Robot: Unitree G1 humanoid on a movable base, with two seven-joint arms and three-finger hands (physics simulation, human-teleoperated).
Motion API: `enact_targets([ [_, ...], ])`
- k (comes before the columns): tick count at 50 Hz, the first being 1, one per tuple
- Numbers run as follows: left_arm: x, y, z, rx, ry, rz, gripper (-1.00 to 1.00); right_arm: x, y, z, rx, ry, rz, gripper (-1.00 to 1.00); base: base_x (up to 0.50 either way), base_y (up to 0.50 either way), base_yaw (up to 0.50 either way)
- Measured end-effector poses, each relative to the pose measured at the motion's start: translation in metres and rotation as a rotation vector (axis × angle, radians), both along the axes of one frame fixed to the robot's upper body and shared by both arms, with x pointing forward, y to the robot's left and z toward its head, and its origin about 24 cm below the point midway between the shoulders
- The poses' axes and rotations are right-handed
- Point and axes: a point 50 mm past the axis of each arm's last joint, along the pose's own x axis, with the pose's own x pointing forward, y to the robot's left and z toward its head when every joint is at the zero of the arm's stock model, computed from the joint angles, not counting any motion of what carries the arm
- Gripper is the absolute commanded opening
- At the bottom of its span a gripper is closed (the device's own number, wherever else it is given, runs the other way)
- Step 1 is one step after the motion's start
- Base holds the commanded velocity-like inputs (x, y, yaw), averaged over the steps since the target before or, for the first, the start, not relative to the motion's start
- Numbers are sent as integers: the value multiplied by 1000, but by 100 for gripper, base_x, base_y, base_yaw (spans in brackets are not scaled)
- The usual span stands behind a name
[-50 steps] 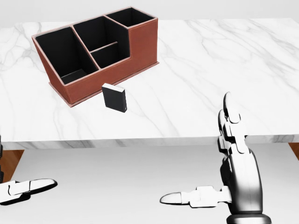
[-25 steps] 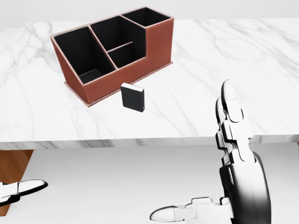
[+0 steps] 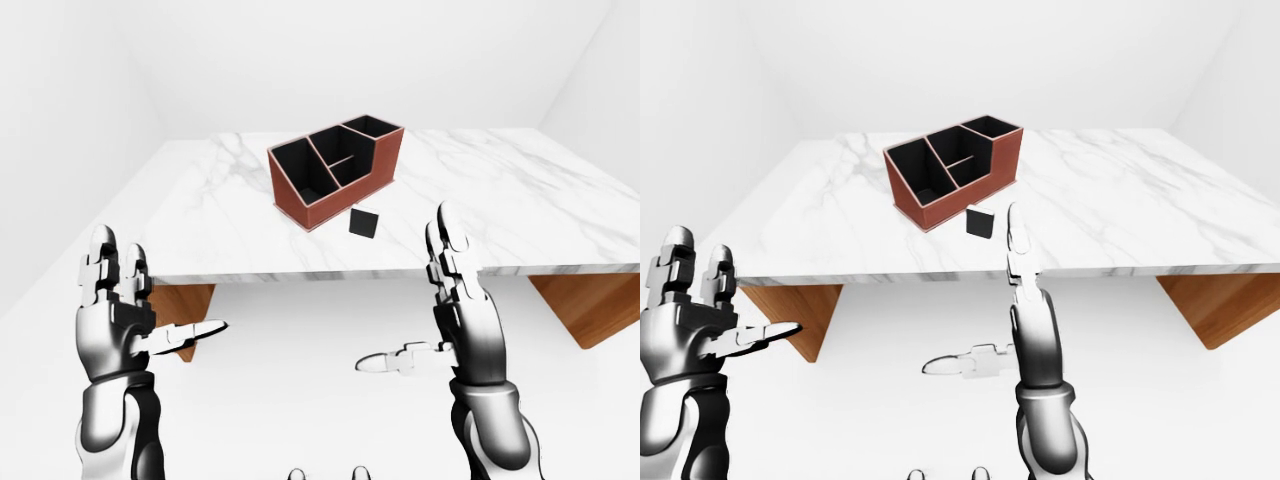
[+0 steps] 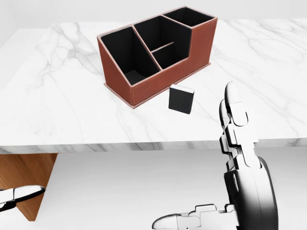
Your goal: Pick up the book and place it in the left compartment of the caddy.
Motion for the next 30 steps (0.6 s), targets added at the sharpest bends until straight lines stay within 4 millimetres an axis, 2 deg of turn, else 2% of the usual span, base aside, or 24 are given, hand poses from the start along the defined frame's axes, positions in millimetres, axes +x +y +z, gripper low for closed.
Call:
enact_targets([
  [8,-2,1,1,4,-5,6,100,-2,1,0,5,2,18,100,41,34,0],
  [30,-3,0,3,8,-12,1,100,-4,1,1,21,6,39,100,50,1,0],
])
